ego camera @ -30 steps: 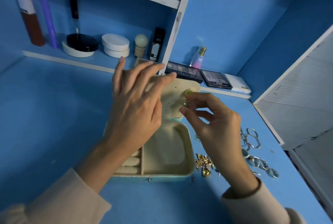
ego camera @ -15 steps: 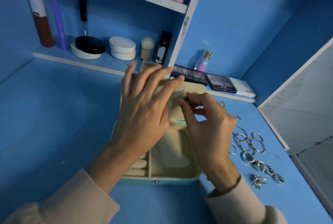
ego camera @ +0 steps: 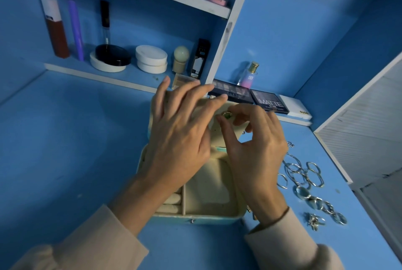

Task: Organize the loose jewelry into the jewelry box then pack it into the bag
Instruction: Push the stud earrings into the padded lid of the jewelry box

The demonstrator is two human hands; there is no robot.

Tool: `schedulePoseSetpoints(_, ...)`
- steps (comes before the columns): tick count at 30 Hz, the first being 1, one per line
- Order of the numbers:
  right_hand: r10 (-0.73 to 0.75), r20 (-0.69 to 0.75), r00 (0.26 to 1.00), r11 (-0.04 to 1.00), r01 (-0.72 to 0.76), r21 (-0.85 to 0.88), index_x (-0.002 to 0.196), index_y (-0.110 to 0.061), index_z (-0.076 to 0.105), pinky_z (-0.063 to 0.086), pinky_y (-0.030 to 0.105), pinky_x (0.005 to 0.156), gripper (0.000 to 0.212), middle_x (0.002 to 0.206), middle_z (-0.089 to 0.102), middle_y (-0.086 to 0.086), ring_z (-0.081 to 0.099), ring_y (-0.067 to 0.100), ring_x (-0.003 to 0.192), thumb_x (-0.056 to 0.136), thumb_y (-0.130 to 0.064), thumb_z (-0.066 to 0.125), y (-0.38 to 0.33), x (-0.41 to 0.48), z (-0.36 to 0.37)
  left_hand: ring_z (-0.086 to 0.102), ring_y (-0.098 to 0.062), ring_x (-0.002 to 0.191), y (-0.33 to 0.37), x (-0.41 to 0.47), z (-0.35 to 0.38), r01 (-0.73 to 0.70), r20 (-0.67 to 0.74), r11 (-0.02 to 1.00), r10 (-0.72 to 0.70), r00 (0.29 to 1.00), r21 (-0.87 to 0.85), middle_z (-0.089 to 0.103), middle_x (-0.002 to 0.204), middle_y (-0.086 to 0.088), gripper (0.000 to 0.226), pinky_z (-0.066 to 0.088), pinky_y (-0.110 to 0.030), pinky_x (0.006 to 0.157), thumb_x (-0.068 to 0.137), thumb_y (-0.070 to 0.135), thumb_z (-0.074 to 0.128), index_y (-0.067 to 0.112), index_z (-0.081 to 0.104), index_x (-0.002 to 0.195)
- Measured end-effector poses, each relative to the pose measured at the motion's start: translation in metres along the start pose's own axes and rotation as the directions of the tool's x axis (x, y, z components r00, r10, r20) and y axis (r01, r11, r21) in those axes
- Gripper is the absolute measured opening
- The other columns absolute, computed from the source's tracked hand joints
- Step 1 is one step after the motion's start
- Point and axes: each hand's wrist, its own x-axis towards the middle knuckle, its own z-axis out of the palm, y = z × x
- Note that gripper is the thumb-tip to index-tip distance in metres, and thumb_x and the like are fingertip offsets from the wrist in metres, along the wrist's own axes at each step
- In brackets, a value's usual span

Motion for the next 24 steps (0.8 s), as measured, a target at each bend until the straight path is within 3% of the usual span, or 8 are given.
schedulePoseSetpoints(9, -0.007, 0.009, 1.000, 0.999, 0.007, -0.045, 0.078, -0.018, 0.065, 0.038, 0.036, 0.064, 0.015, 0.070, 0.056, -0.005, 0.050, 0.020, 0.068, 0.083, -0.031, 0.067, 0.001, -0.001, 0.000, 0.044, -0.022, 0.126, 0.001, -0.001, 0.000, 0.005, -0.004, 1.000, -0.005, 1.000, -0.002, 0.058, 0.127, -0.003, 0.048, 0.017, -0.049, 0.114, 0.077, 0.007, 0.058, 0.017, 0.060, 0.123)
schedulePoseSetpoints(12, -0.008, 0.014, 1.000, 1.000, 0.009, -0.028, 0.079, -0.017, 0.066, 0.039, 0.039, 0.063, 0.010, 0.072, 0.057, -0.004, 0.050, 0.022, 0.069, 0.083, -0.024, 0.060, 0.001, -0.002, -0.003, 0.046, -0.022, 0.124, 0.001, -0.001, 0.000, 0.008, -0.023, 1.000, -0.008, 1.000, -0.003, 0.060, 0.122, -0.002, 0.046, 0.018, -0.049, 0.114, 0.076, 0.007, 0.062, 0.017, 0.061, 0.121)
schedulePoseSetpoints(17, -0.017, 0.017, 1.000, 1.000, 0.017, 0.004, 0.079, -0.015, 0.068, 0.041, 0.042, 0.062, 0.012, 0.073, 0.058, -0.002, 0.052, 0.024, 0.069, 0.083, -0.020, 0.058, 0.001, -0.003, -0.007, 0.050, -0.020, 0.109, 0.004, 0.000, 0.000, 0.026, -0.089, 1.000, -0.024, 0.996, 0.017, 0.062, 0.101, 0.000, 0.025, 0.025, -0.045, 0.110, 0.087, 0.025, 0.062, 0.018, 0.065, 0.111)
schedulePoseSetpoints(24, 0.021, 0.086, 0.996, 0.995, -0.029, 0.098, 0.080, -0.019, 0.070, 0.041, 0.039, 0.066, 0.012, 0.068, 0.057, -0.005, 0.048, 0.017, 0.068, 0.082, -0.019, 0.058, 0.001, -0.006, -0.018, 0.049, -0.019, 0.100, 0.008, -0.001, 0.000, 0.041, -0.122, 0.998, -0.036, 0.992, 0.040, 0.061, 0.092, 0.002, 0.025, 0.026, -0.044, 0.105, 0.086, 0.038, 0.064, 0.019, 0.066, 0.103)
